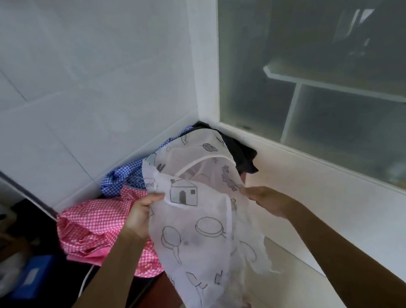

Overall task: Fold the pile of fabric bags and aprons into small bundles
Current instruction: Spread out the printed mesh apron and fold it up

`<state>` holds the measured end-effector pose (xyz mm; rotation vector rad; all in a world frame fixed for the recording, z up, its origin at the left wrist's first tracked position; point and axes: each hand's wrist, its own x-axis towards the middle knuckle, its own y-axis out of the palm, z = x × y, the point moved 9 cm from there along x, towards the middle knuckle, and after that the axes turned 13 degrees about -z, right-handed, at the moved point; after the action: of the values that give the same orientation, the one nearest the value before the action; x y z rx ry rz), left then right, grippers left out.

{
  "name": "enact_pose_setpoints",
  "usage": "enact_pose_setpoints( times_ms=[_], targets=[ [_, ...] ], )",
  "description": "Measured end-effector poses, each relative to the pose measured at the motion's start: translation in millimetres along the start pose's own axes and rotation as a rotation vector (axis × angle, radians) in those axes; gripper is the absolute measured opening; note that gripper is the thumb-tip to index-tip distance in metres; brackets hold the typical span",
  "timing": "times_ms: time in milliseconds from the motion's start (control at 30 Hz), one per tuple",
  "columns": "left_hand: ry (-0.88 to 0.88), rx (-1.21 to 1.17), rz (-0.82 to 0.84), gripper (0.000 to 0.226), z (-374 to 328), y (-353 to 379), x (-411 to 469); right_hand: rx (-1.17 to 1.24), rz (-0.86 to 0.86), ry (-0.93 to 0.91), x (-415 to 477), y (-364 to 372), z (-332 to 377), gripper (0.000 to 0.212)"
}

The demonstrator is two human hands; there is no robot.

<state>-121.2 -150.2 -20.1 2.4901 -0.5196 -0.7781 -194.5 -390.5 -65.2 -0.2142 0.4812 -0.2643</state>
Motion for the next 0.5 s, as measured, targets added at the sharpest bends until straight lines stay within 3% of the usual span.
enact_pose_setpoints(
  times_ms=[100,167,233,267,300,367,433,500],
  targets=[
    [-0.055,0.02,-0.003,0.062,-4.0,-5.2,-0.2,0.37,0.204,-0.069,5.4,34.9,20.3,0.085],
    [-0.041,0.079,-0.035,0.052,-15.2,-19.0,9.6,0.529,0.237,-0.098,10.4,39.6,40.2,0.077],
    [0.026,0.312,-0.211,0.024,-30.4,-47.8,22.4,0.544,0.145,-0.135,18.2,27.5,57.3,0.064],
    [0.098,0.529,-0.388,0.014,-42.5,-71.6,27.8,0.521,0.076,-0.146,22.5,16.9,64.3,0.05],
    [0.149,0.762,-0.604,0.017,-55.5,-98.0,28.2,0.467,0.017,-0.154,24.1,6.9,71.1,0.037],
    [0.25,0.909,-0.898,0.032,-75.8,-118.0,19.7,0.259,-0.076,-0.201,21.7,-10.1,85.0,0.023],
    [0.252,0.853,-0.831,0.059,-70.0,-98.5,25.1,0.086,-0.104,-0.256,14.2,-14.8,97.3,0.018],
    [0.157,0.969,-0.618,0.093,-44.7,-53.4,33.3,0.001,-0.061,-0.298,4.7,-8.0,107.8,0.019]
  ],
)
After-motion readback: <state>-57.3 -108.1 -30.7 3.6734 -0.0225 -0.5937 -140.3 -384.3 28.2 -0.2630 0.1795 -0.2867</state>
